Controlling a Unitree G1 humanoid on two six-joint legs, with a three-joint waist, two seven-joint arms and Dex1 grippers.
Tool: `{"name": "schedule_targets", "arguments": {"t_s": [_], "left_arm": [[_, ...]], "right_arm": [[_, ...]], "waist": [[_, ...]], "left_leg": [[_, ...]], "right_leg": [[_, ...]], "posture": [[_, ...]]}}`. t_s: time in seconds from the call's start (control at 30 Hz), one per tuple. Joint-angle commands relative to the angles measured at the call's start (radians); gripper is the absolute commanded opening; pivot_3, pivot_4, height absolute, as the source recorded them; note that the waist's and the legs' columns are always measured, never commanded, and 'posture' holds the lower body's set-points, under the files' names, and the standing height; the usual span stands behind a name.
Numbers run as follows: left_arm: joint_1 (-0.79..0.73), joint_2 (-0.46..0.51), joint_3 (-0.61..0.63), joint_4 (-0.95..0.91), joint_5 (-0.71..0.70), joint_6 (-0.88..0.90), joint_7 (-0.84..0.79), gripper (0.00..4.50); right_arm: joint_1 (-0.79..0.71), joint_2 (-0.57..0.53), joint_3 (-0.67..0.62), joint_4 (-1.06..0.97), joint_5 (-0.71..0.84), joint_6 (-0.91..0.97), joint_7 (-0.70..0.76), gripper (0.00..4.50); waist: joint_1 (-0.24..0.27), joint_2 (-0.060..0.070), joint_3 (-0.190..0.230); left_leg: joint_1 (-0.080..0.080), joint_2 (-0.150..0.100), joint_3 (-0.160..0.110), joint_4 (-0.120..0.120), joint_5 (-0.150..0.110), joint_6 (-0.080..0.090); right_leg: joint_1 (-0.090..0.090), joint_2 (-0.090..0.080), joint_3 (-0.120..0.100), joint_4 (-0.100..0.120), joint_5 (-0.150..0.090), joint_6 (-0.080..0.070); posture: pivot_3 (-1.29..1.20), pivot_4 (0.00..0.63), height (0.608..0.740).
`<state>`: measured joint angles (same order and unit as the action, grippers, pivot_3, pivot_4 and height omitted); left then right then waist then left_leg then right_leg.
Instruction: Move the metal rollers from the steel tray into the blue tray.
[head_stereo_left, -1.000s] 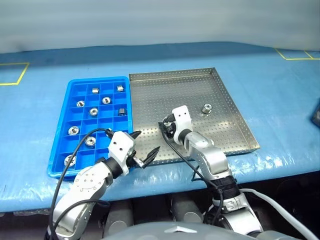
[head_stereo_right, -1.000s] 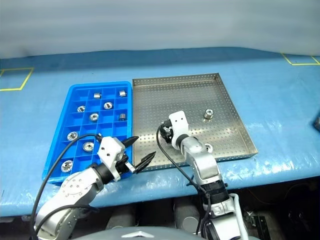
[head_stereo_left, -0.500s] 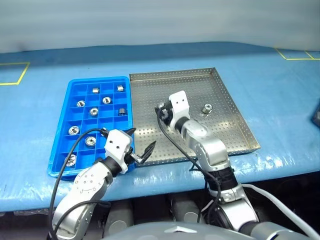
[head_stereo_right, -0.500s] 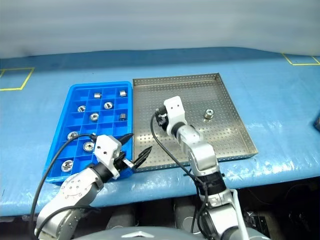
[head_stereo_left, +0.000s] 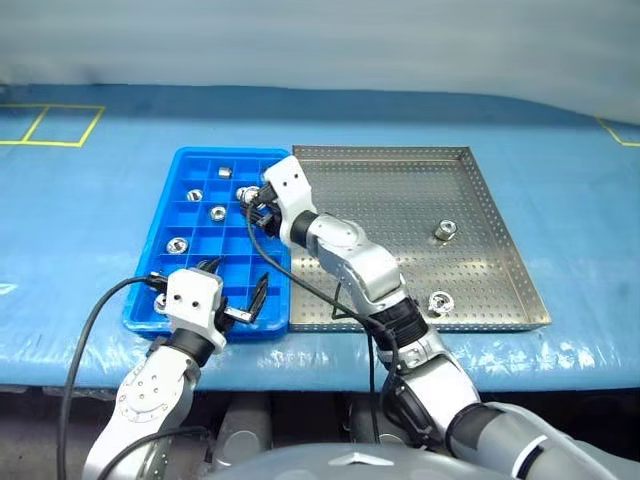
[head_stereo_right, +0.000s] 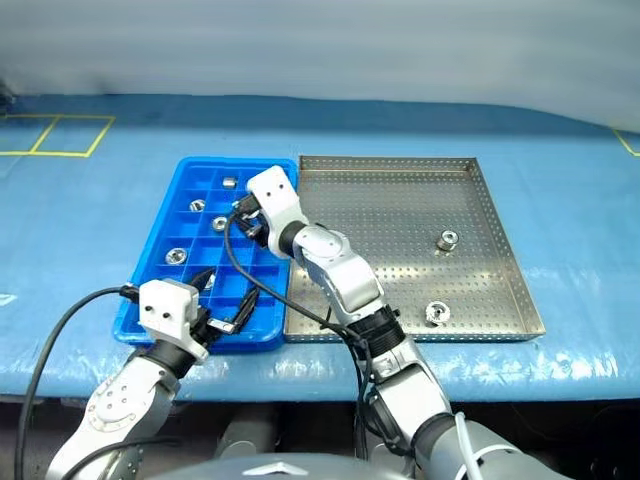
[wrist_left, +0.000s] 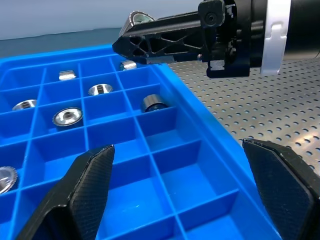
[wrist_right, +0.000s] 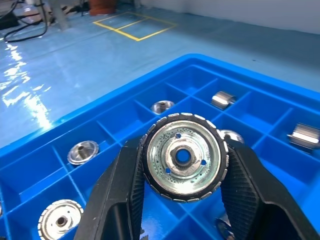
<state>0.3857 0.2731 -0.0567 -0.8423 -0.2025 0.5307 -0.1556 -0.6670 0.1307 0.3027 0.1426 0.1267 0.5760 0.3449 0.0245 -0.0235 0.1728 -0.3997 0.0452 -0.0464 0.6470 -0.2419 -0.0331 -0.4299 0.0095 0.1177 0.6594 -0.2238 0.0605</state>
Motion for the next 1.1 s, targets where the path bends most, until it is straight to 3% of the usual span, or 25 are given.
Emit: {"name": "schedule_targets", "arguments": {"t_s": [0.03,0.4,0.67,0.7,1.1], "left_arm": [[0.033,-0.014,0.006,-0.079,0.012,-0.025,0.018,4.50],[0.050,-0.021,-0.002,-0.092,0.019,-0.023,0.028,4.50],[0.024,-0.010,-0.007,-0.067,0.003,-0.024,-0.002,4.50],[0.020,-0.009,-0.008,-0.064,0.002,-0.024,-0.006,4.50],[-0.106,0.003,-0.039,0.034,-0.034,-0.011,-0.094,4.50]], "right_arm": [[-0.025,0.036,0.016,0.039,0.004,-0.046,0.030,1.76],[0.019,0.018,0.049,0.224,-0.021,-0.068,0.083,1.76],[0.028,0.026,-0.005,0.170,0.008,-0.063,0.073,4.38],[0.027,0.024,-0.012,0.156,0.013,-0.061,0.070,4.48],[0.031,-0.073,-0.279,-0.036,0.017,-0.057,-0.159,4.48]], "waist": [[0.014,0.000,0.000],[0.040,0.000,0.000],[0.045,0.001,0.000],[0.045,0.001,0.000],[0.003,0.002,0.001]], "left_leg": [[0.000,0.000,0.000,0.000,0.000,0.000],[0.001,0.000,0.000,-0.001,0.000,0.000],[0.001,0.000,0.000,0.000,0.000,0.000],[0.001,0.000,0.000,0.000,0.000,0.000],[0.000,0.000,0.001,0.000,0.000,0.000]], "right_leg": [[0.000,0.000,0.000,0.000,0.000,0.000],[0.000,0.000,-0.001,0.000,-0.001,-0.001],[0.000,0.000,-0.001,0.000,-0.001,-0.001],[0.000,0.000,-0.001,0.000,-0.001,-0.001],[-0.001,0.000,0.000,-0.001,-0.001,-0.001]], "posture": [[0.35,0.150,0.740],[0.35,0.150,0.740],[0.29,0.150,0.740],[0.29,0.150,0.740],[0.08,0.150,0.740]]}}
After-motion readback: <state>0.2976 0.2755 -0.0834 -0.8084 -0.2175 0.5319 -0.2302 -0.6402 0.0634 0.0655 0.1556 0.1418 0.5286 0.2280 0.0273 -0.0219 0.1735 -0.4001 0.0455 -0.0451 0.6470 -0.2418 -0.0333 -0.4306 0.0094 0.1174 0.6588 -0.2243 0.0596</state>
